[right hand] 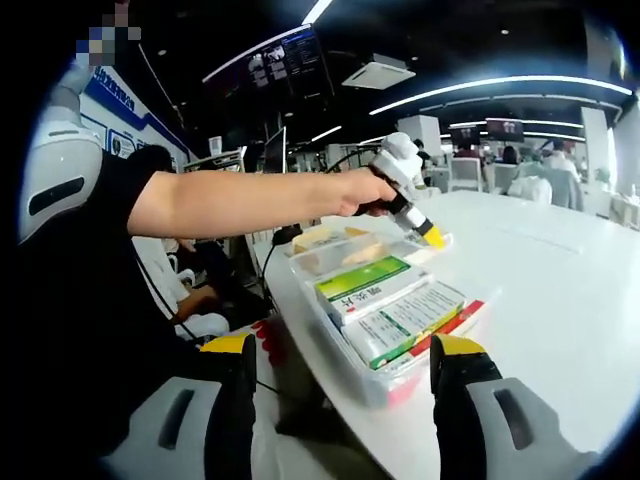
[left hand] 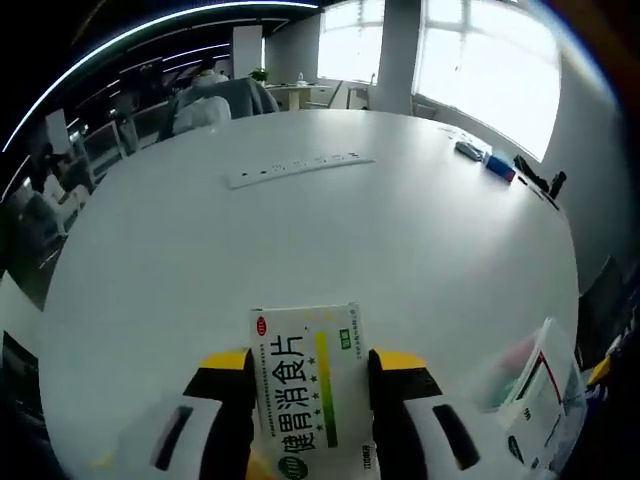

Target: Arrange the small medicine boxes into an aligned row inside the storage area until every box is upright, visible, and separated from the surrounding clutter.

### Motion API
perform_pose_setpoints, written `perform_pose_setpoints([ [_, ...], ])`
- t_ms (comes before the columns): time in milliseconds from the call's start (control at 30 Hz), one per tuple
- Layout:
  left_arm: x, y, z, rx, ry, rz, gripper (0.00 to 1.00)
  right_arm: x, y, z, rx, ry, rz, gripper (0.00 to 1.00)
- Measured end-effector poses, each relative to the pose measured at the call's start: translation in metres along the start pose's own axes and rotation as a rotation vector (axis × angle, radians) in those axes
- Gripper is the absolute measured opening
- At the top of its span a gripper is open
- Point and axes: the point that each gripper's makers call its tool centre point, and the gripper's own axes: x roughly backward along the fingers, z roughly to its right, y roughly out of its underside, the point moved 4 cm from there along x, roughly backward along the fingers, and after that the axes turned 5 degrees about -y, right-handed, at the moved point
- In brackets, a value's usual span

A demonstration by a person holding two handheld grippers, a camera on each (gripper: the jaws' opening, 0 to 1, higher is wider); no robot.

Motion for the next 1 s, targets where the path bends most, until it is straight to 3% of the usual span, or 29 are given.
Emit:
perform_pose_setpoints([
  [333, 0.013, -0.011, 0.003, -0.017, -0.012, 0.108, 0.43, -0.005, 0.002, -0.002, -0.006, -0.009, 0.007, 0.69],
  [500, 0.018, -0.009, 0.004, -0.013, -0.008, 0.137, 0.43, -0.007, -0.002, -0.002, 0.001, -0.007, 0.004, 0.69],
  [600, 0.012, -0.017, -0.001, -0.019, -0.012, 0.153, 0.43, -0.007, -0.005, -0.002, 0.0, -0.011, 0.013, 0.7],
  [1000, 0.028, -0.027, -0.001, -0.047, 0.007, 0.226, 0.43, -0.013, -0.009, 0.0, -0.012, -0.008, 0.022, 0.7],
])
